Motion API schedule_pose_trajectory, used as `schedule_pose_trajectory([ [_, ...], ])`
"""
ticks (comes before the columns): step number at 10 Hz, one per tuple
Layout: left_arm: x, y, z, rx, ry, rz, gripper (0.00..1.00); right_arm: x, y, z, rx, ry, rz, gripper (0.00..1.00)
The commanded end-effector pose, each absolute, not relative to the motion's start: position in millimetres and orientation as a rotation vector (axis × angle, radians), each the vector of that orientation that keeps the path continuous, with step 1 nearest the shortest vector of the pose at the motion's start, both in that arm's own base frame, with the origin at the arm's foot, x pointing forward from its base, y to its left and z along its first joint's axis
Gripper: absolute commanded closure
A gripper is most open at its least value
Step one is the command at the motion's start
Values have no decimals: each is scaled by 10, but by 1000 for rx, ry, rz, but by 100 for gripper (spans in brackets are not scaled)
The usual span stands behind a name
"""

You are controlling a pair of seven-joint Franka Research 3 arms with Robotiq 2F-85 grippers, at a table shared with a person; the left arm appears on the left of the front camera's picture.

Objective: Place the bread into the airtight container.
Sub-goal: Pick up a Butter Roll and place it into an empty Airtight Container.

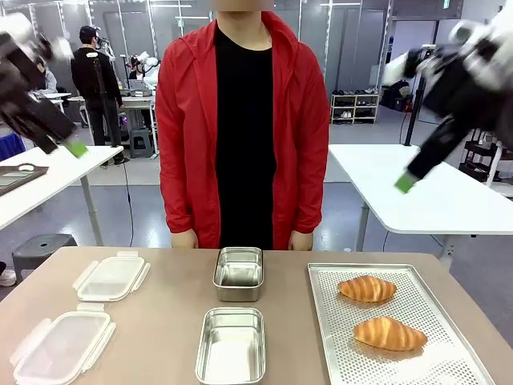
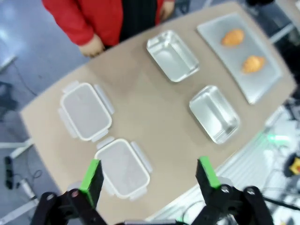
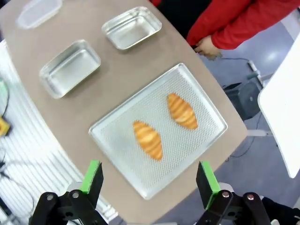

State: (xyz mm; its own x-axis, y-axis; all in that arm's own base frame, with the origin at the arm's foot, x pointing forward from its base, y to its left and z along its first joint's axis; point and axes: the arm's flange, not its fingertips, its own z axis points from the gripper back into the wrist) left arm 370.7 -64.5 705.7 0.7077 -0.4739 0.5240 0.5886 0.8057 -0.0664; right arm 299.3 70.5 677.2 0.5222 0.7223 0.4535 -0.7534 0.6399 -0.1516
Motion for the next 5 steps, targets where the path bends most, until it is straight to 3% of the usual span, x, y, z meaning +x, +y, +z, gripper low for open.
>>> schedule_pose_trajectory([
  [1, 3517, -293, 7359, -259, -497, -677, 0, 2634, 353, 7013, 58, -510, 974, 0],
  [5, 3060, 26, 7619, -339, -564, -691, 0, 2285, 18, 7204, 127, -592, 866, 0],
])
